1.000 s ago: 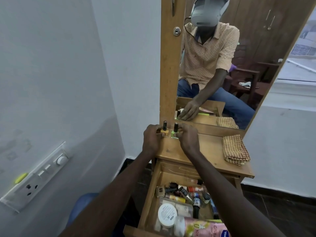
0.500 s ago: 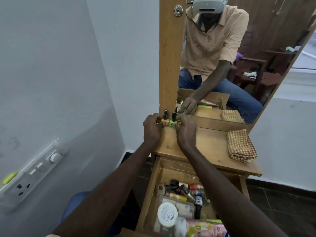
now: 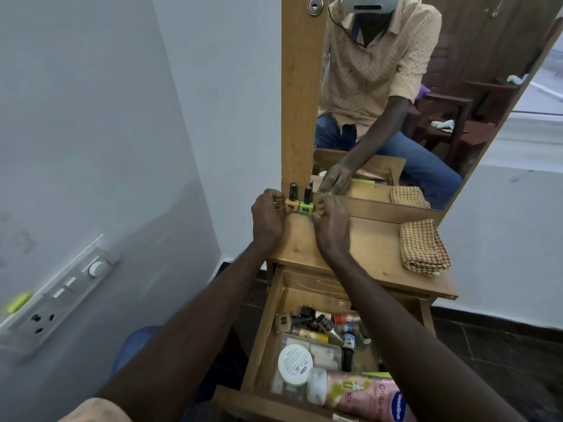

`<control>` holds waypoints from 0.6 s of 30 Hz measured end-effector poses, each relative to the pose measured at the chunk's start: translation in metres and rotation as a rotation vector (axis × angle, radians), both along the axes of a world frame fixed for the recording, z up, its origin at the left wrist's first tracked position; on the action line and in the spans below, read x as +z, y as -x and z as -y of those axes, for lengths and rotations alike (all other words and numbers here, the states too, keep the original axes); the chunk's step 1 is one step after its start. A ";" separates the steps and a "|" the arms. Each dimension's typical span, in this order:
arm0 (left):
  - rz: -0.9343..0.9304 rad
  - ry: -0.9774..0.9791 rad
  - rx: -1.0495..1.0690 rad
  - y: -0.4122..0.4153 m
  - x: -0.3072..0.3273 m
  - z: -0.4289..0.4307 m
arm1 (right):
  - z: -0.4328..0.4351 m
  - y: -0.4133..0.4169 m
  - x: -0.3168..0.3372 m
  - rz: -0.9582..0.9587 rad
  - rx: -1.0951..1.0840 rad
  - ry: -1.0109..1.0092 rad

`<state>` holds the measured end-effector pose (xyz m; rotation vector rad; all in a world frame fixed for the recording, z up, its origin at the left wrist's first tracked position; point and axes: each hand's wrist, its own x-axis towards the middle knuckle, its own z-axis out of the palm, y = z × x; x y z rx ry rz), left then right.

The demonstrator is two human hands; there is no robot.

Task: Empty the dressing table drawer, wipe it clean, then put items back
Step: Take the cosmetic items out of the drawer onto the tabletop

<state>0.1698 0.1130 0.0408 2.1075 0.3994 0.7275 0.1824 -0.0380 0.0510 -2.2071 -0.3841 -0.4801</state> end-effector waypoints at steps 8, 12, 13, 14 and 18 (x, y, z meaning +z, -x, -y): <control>0.142 -0.282 -0.220 0.100 0.013 0.025 | 0.052 0.067 0.017 0.152 0.024 0.091; -0.020 -0.573 -0.456 0.159 0.007 0.039 | 0.080 0.105 0.005 0.191 0.105 0.163; -0.099 -0.665 -0.500 0.166 0.003 0.041 | 0.084 0.112 -0.001 0.169 0.144 0.215; -0.177 -0.765 -0.525 0.171 -0.002 0.044 | 0.087 0.116 -0.008 0.116 0.191 0.278; -0.430 -1.052 -0.567 0.172 -0.020 0.050 | 0.093 0.125 -0.028 -0.243 0.325 0.606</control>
